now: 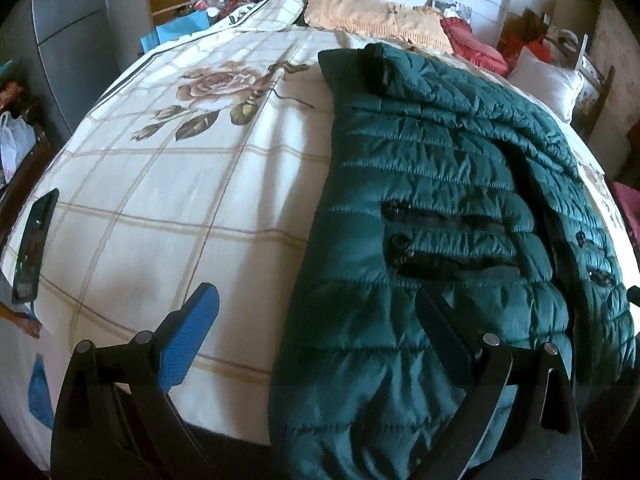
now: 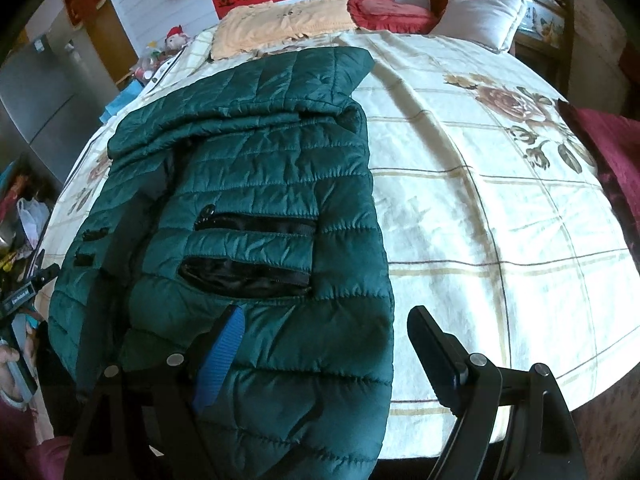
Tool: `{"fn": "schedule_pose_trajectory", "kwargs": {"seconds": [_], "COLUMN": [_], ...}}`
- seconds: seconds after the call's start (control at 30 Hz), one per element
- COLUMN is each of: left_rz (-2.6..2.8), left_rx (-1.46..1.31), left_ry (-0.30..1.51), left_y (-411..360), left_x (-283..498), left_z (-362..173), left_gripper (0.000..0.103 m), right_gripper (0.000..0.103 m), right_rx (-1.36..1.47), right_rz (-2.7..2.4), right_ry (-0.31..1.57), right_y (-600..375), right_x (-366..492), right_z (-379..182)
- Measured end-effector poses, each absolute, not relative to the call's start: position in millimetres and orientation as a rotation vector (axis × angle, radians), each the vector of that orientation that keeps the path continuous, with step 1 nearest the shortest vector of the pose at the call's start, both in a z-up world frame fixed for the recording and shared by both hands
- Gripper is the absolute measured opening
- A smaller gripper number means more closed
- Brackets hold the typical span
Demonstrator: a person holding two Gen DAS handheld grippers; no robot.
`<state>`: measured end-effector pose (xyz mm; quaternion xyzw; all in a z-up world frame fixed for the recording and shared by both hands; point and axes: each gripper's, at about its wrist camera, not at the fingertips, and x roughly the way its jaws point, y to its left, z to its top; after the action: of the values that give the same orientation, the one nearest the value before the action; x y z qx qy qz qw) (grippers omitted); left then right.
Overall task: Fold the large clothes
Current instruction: 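Move both tools to the jacket hem and grasp its edge, then lift the hem with both tools and fold it toward the collar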
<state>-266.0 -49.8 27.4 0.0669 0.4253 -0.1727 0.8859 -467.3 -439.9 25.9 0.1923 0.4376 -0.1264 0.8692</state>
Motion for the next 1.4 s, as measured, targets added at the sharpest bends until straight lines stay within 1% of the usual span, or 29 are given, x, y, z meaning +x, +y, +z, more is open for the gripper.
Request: {"fn": "schedule_pose_trajectory", "kwargs": {"seconds": [0.1, 0.17, 0.3, 0.67, 0.8, 0.97, 1.4], "left_rz": [-0.368, -0.379, -0.423, -0.513, -0.519, -0.527, -0.542], "left_rx": [0.122, 0.08, 0.01, 0.0, 0.026, 0.019, 0.075], "left_ry": [0.909, 0.93, 0.972, 1.081, 1.075, 1.097, 1.092], "left_y": [-40, -32, -21, -26, -28, -25, -34], "left_x": [-268, -267, -269, -279, -283, -285, -288], "left_z": [25, 22, 17, -3, -2, -2, -4], "left_gripper": [0.099, 0.099, 0.099, 0.099, 0.099, 0.099, 0.099], "right_gripper": [0.082, 0.084, 0.085, 0.086, 0.086, 0.086, 0.087], "right_rx": [0.404, 0.417, 0.442, 0.519, 0.645, 0.593, 0.621], "right_rz": [-0.263, -0.261, -0.253, -0.197, -0.082, -0.049, -0.011], "right_ry": [0.921, 0.925, 0.952, 1.02, 1.025, 1.023, 1.001], "right_y": [-439, -441, -443, -444, -440, -426, -427], "right_x": [-470, -473, -479, -496, -500, -495, -486], "right_z": [25, 23, 15, -3, -11, -10, -11]}}
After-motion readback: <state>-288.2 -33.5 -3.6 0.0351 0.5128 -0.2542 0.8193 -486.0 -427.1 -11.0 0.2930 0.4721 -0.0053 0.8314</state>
